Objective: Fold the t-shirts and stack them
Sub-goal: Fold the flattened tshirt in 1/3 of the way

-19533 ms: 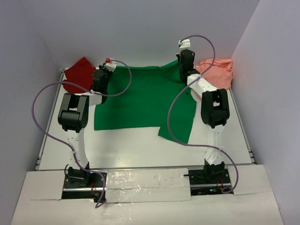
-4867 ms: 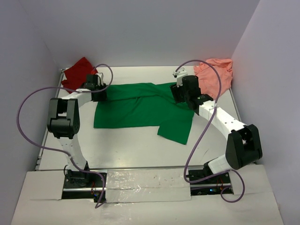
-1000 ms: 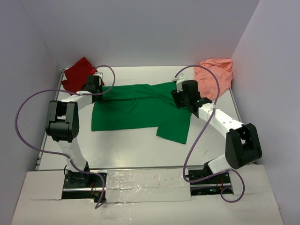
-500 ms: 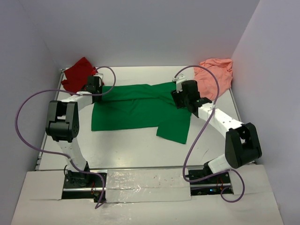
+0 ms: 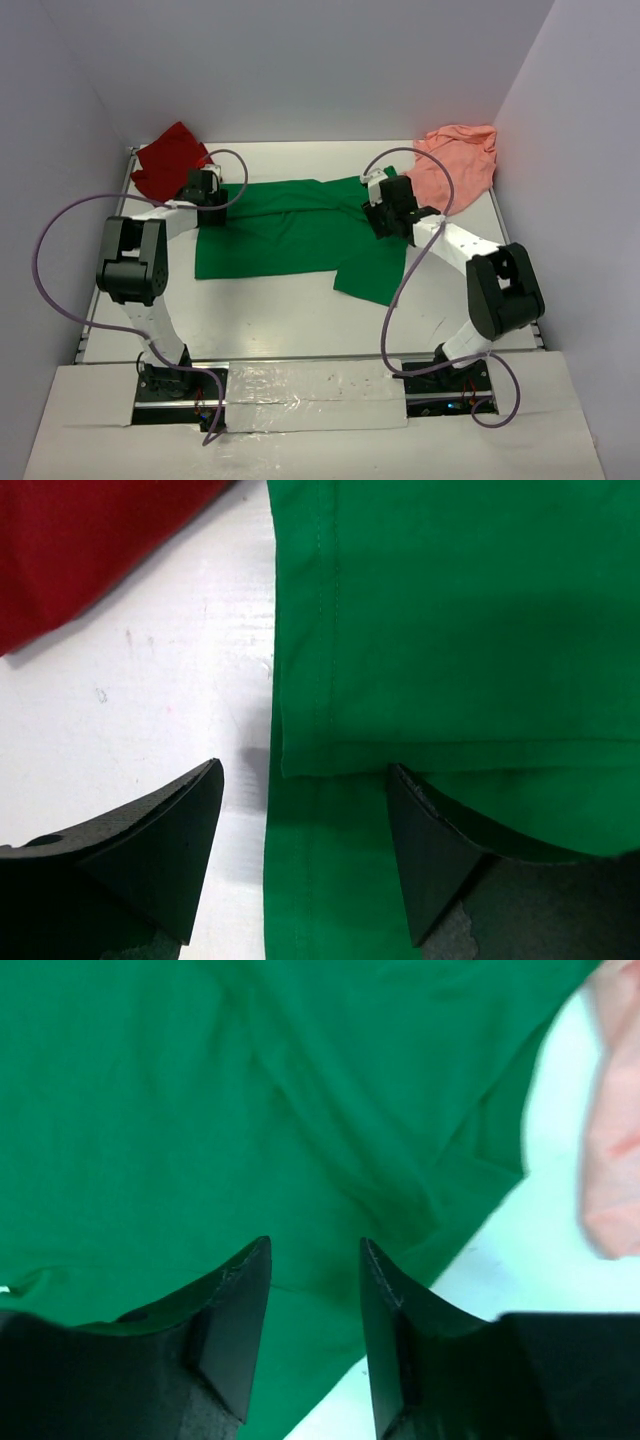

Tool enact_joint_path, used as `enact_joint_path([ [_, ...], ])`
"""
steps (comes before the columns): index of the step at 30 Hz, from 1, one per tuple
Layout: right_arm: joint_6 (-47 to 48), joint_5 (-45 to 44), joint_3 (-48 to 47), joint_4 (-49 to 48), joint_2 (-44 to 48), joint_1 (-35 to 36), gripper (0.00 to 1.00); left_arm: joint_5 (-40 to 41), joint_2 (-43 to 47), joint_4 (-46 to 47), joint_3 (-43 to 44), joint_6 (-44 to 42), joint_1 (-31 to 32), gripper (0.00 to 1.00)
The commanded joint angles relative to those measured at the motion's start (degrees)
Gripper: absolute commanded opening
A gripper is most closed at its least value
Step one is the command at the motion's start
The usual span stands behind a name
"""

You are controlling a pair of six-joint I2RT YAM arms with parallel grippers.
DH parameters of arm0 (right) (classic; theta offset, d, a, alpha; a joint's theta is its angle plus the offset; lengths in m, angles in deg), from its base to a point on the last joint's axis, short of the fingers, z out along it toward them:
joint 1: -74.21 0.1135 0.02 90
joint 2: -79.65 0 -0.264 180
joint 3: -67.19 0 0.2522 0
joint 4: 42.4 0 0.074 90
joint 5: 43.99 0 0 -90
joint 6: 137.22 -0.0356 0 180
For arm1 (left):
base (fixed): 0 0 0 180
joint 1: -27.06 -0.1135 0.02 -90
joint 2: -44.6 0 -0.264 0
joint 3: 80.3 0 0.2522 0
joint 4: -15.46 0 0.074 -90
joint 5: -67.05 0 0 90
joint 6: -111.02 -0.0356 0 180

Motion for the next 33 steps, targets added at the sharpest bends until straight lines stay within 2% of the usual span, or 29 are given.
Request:
enact_joint_path([
  [1,1.13,2.11,-2.96,0.79,-2.67,0.36,0.47,0.51,4.33,3.19,-0.74,0.55,0.69,0.75],
  [8,2.45,-1.84,-5.08,1.32,-7.68,1.06,0.45,1.38,5.83,3.27,-1.35,0.55,1.21,0.75],
  [14,4.38,-6.06,-3.85,-2.01,-8.04,1.15,0.44,1.65,6.09,4.24,-2.23,0.55,1.56,0.75],
  [18,6.75,-15.26,-2.18,-6.58,-8.31,1.41,0.45,2.0,6.36,4.86,-2.85,0.55,1.92,0.75],
  [20,7.2,-17.05,-2.0,-7.99,-8.66,1.41,0.44,2.09,6.36,4.94,-2.85,0.55,2.09,0.75],
  [33,2.72,-17.5,-6.92,1.49,-12.79,1.06,0.42,2.35,5.92,4.33,-2.41,0.29,2.97,0.75],
])
